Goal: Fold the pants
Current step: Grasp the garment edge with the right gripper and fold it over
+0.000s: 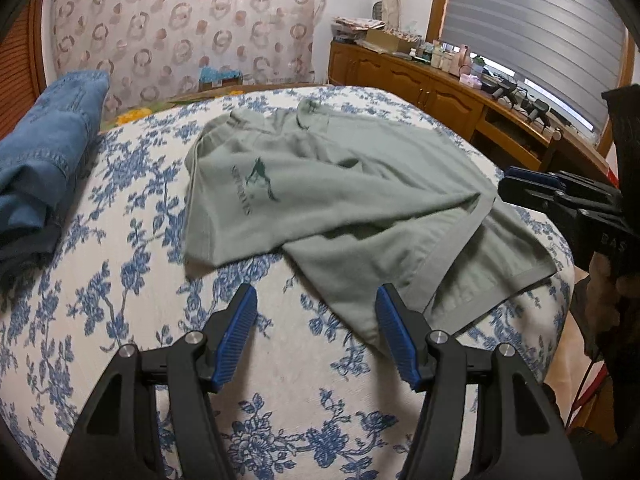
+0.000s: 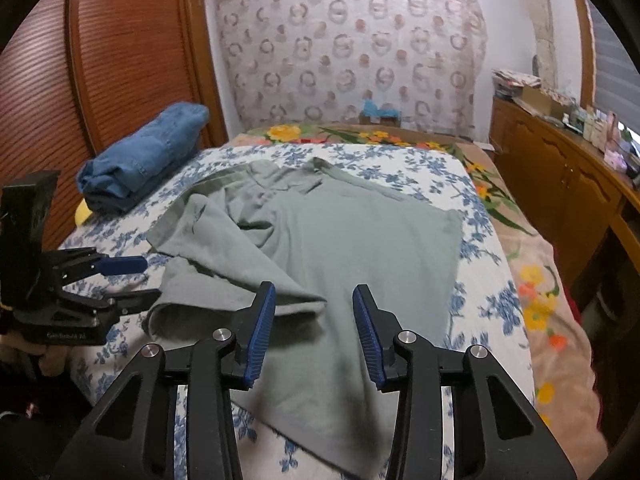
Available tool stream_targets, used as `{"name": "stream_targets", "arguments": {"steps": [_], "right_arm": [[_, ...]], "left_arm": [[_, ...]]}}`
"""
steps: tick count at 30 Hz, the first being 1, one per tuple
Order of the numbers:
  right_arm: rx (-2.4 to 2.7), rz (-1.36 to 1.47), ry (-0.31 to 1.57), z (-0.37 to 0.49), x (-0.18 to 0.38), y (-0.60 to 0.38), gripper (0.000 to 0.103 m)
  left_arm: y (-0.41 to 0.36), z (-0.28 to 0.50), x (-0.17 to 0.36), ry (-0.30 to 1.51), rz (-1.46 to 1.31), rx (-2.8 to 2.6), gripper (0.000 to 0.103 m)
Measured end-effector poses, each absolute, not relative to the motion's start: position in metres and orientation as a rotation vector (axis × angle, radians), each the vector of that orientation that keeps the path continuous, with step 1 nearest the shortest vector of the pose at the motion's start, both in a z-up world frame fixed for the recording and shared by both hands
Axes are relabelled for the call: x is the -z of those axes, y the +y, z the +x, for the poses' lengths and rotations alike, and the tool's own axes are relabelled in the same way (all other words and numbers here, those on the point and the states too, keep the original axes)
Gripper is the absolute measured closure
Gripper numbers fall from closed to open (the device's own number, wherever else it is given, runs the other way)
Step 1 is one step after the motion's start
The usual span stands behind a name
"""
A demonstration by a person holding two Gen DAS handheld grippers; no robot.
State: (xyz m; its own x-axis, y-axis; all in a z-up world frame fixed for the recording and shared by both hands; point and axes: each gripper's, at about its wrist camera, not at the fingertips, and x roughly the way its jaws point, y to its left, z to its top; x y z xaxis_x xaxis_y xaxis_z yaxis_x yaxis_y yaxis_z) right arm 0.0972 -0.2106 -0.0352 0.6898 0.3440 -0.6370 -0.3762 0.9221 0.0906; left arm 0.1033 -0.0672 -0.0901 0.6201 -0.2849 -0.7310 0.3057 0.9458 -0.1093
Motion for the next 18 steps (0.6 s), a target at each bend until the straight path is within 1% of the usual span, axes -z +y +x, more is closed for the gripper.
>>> {"name": "stream_targets", "arguments": {"steps": [8,11,15,16,18], "right_arm": [[-0.425,-0.066,0.815,0.118,0.062,-0.202,0.066],[-0.444,-0.048,0.833,0.118,0.067,-0.201,0.075],[-0.471,-0.045,0.810,0.111,0.063,-0.198,0.093],[-0.478,-0.042,0.796,0.108,0.061,-0.199,0.096],[-0.494,-0.027,0.747,0.100,0.051,-0.200,0.099]], "left_arm": [[-0.064,0.099,0.092,0.812,0.017,0.340,0.041],[-0.064,0.099,0.091,0.807,0.016,0.340,0.041],[-0.062,0.097,0.090,0.801,0.003,0.325,0.041],[-0.059,0.095,0.087,0.782,-0.012,0.318,0.041],[-0.055,0.092,0.082,0.757,-0.036,0.321,0.041]]}}
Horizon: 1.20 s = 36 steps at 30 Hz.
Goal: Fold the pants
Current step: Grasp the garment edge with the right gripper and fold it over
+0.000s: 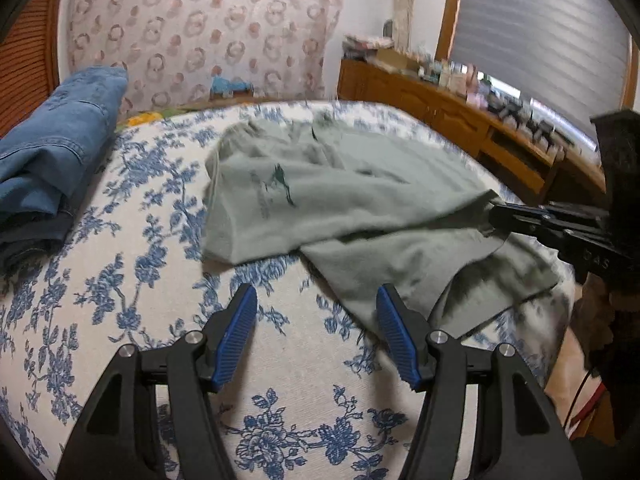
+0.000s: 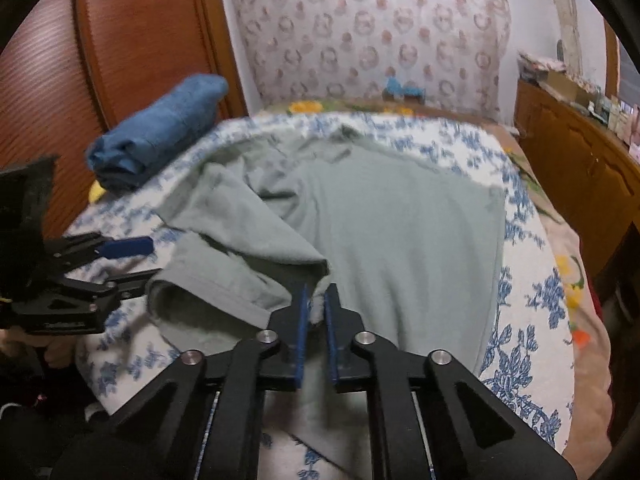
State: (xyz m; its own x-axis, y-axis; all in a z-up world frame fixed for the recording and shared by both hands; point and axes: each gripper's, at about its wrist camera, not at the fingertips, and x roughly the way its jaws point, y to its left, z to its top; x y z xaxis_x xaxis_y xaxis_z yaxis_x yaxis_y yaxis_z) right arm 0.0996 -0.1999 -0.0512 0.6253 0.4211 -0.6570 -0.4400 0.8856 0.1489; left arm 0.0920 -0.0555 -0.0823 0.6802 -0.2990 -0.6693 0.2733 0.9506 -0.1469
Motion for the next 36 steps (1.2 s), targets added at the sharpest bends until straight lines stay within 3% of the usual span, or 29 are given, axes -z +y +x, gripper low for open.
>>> {"name": "stream_targets", "arguments": {"steps": [16,36], "right_arm": [[-0.472,0.016,0.521,0.058,-0.009,-0.216,0.100],[-0.348,0.039,0.614,0.025,0.034,-0.259,0.100]], "left_arm": [[-0.071,0.084,0.061,0.700,-0.021,0.348,0.041],[-0.097,0.085,0.065,0.720,0.018,0.381,0.041]]}}
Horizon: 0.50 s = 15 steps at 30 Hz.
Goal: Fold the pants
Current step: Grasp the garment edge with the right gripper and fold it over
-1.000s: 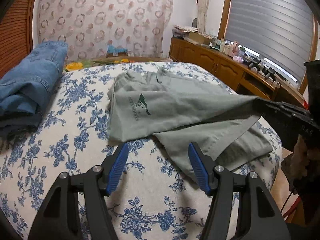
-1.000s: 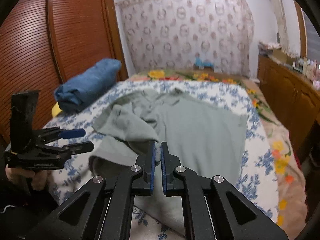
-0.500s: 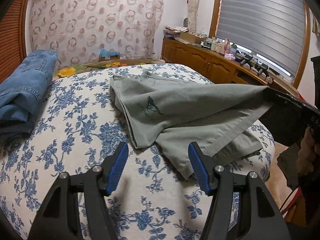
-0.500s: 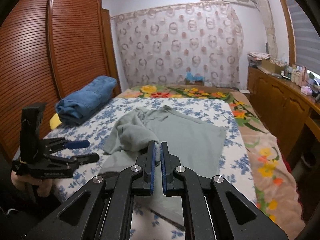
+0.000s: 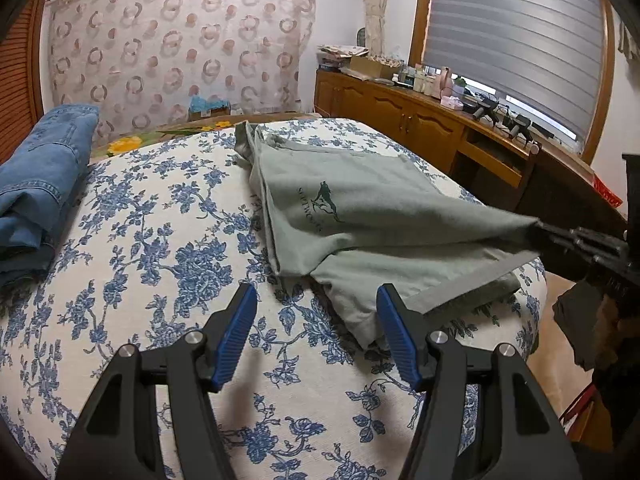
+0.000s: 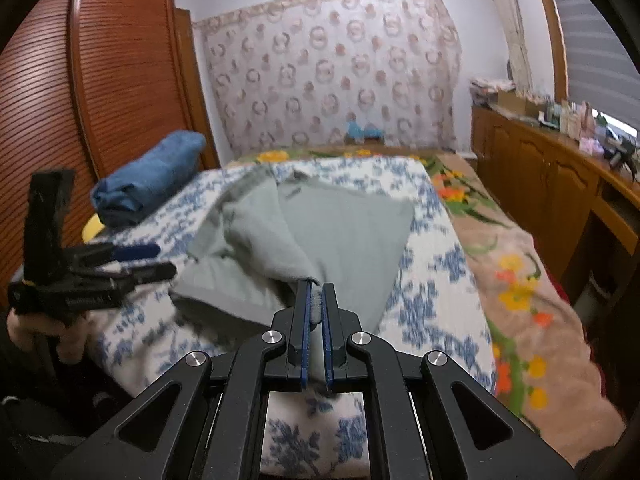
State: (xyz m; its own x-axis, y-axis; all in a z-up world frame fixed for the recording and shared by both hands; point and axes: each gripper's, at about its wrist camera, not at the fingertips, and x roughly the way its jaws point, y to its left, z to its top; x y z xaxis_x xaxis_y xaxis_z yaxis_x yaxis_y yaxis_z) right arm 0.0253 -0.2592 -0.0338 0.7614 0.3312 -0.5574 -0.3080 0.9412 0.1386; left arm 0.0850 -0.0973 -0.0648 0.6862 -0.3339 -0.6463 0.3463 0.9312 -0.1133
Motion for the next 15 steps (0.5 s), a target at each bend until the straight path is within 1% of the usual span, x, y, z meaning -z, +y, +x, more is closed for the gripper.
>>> {"name": "stream_targets", "arguments": {"steps": [8,15], "right_arm": [[-0.335,0.047,0.709,0.026,0.060,-0.265,0.100],[-0.333,0.073,0.744,0.030,0.068,-0.269,0.100]], "left_arm": [[-0.106,0.087,0.072,0.747,0.040,0.386,0.041],[-0.110,0.089,0.085,0.797,0.068,0.378,0.041]]}}
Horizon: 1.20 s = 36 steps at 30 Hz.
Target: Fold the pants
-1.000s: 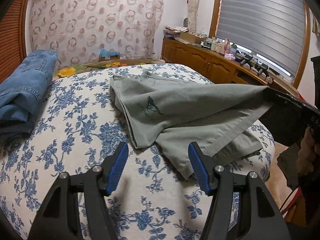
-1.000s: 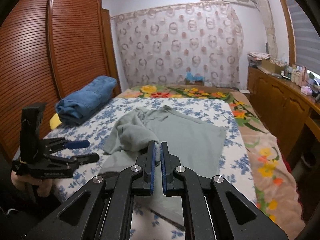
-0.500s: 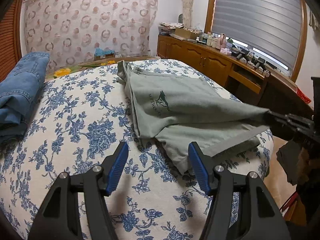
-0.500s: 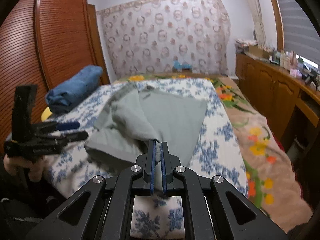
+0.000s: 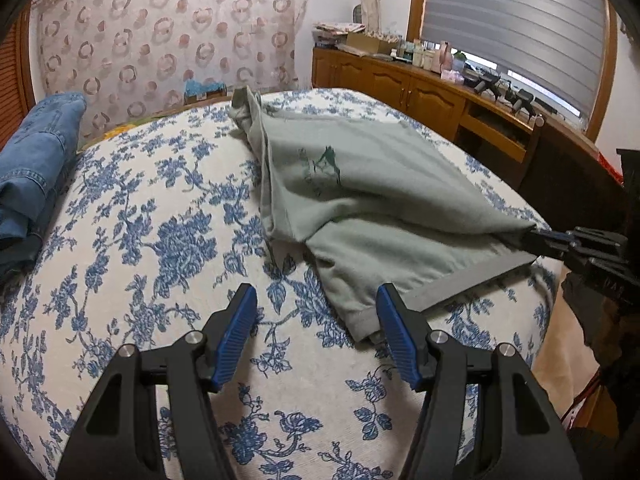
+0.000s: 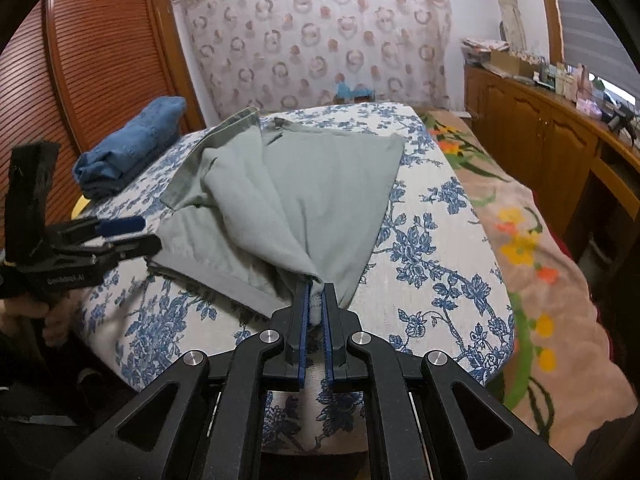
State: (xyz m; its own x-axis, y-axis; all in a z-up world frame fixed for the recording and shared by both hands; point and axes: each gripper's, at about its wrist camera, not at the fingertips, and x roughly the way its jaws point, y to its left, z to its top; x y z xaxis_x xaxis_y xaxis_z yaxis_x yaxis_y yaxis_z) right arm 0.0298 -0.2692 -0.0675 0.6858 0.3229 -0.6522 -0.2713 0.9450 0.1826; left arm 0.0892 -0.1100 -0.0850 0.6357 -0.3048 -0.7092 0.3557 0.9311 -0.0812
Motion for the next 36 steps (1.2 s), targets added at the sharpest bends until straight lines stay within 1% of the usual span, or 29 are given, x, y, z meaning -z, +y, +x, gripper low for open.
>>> {"name": "stream_targets", "arguments": {"steps": [1,5,7,11,19,28,36], "right_arm": [[-0.332,0.078,0.749,0.030,0.068,-0.270,0.096],[-0.320,0.081,0.750,0.029,0.065,-0.273,0.087],[-0.310,0.087,0.747,0.028,0.061,-0.277,0.078],[-0.300,0.090,0.720,0.026,0.051,-0.281,0.076],[-0.355,0.057,0.671,0.049,0.031,-0.261,0.063],[-0.483,0.007,0.692,0.088,0.029,-0.205,0.063],[-0.584,-0.042,0.805,0.120,0.048,-0.162,0.063]], "left_arm": [[-0.110,0.089,0.085,0.795,0.064,0.379,0.041],[-0.107,0.089,0.086,0.797,0.045,0.386,0.041],[-0.105,0.088,0.086,0.795,0.036,0.386,0.041],[-0.096,0.085,0.077,0.762,0.023,0.366,0.041],[-0.059,0.093,0.056,0.694,-0.011,0.282,0.041],[-0.035,0.096,0.058,0.676,-0.030,0.226,0.041],[-0.025,0.095,0.064,0.684,-0.036,0.203,0.041]]}}
